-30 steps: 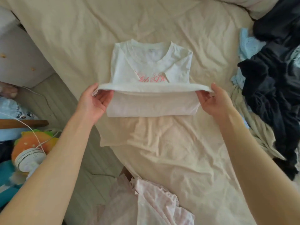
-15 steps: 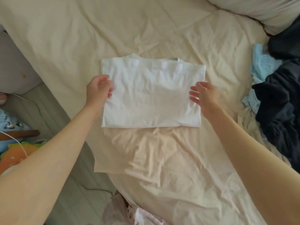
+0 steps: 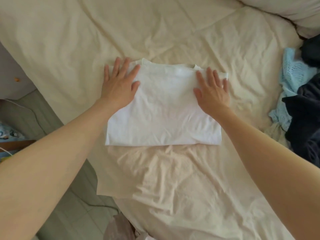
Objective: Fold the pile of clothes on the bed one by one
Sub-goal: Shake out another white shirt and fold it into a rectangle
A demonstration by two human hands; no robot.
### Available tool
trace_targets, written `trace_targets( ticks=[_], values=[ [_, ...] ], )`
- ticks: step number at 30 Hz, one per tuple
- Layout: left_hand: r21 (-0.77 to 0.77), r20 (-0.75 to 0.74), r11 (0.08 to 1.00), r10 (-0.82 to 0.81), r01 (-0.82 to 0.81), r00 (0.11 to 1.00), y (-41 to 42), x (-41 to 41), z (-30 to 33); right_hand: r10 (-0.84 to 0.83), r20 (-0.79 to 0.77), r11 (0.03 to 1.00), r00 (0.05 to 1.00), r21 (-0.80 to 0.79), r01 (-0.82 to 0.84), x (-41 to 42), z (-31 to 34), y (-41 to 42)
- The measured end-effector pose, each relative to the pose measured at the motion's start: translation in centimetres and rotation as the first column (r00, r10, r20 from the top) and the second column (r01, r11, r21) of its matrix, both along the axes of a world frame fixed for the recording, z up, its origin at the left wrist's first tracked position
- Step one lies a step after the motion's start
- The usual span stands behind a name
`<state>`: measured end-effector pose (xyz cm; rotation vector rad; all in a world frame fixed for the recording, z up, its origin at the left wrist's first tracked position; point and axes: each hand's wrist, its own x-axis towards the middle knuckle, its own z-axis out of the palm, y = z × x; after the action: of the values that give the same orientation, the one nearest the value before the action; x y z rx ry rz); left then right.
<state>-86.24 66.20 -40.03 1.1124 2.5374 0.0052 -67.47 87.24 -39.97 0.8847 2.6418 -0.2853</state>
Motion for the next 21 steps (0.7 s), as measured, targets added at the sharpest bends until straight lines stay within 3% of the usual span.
trace_targets(
  ticks=[2,4,6,8,10,11,13,14,18,21],
  values=[
    [0.047,-0.016,0.997,0.066,-0.065,0.998,-1.1,0.2,0.9,-0.122,-0.095,0.992,0.988,-0.037,0.119,1.3,0.5,-0.6],
    [0.137,-0.010,0.985,0.107,-0.104,0.994,-3.1,1.5,2.0,-0.359,-0.257,0.931,0.897,-0.168,0.325,3.4,1.0,-2.0],
    [0.256,0.003,0.951,0.181,-0.176,0.983,-5.7,3.5,2.8,-0.686,-0.283,0.724,0.671,-0.358,0.589,6.0,1.0,-3.6],
    [0.335,0.064,0.871,0.360,-0.360,0.931,-8.4,5.9,2.8,-0.873,-0.157,0.478,0.462,-0.464,0.746,9.0,0.6,-5.3],
    [0.289,0.291,0.678,0.610,-0.675,0.737,-10.6,7.9,2.1,-0.956,0.017,0.220,0.293,-0.618,0.755,11.5,0.3,-6.7],
    [0.177,0.444,0.542,0.701,-0.821,0.558,-11.2,8.7,1.8,-0.968,0.096,0.107,0.232,-0.678,0.727,12.3,0.4,-7.0],
    [-0.104,0.707,0.306,0.692,-0.946,0.146,-12.0,9.9,1.3,-0.959,0.194,-0.007,0.206,-0.744,0.668,13.1,0.7,-6.7],
    [-0.181,0.776,0.249,0.631,-0.951,0.018,-12.2,10.2,1.1,-0.949,0.238,-0.055,0.205,-0.768,0.638,13.0,0.9,-6.3],
    [-0.180,0.882,0.094,0.456,-0.979,-0.118,-12.2,10.5,2.1,-0.934,0.352,-0.274,0.056,-0.810,0.518,13.1,1.6,-5.4],
    [-0.138,0.909,0.035,0.402,-0.990,-0.112,-13.2,10.7,3.7,-0.938,0.344,-0.321,-0.047,-0.808,0.495,14.5,2.5,-5.9]
  ],
)
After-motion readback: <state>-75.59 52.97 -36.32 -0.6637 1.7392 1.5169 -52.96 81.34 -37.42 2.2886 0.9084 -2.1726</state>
